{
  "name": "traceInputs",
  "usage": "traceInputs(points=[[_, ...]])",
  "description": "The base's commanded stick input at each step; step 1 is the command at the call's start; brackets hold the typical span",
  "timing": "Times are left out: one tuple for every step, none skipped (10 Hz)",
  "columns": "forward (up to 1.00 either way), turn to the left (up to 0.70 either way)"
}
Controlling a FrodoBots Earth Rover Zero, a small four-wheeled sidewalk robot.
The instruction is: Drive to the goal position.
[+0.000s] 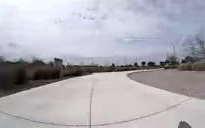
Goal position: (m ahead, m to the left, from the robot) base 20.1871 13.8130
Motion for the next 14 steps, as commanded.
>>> traceInputs(points=[[1.0,0.0],[1.0,0.0],[1.0,0.0],[1.0,0.0],[1.0,0.0],[1.0,0.0],[1.0,0.0],[1.0,0.0],[1.0,0.0],[1.0,0.0],[1.0,0.0],[1.0,0.0],[1.0,0.0],[1.0,0.0]])
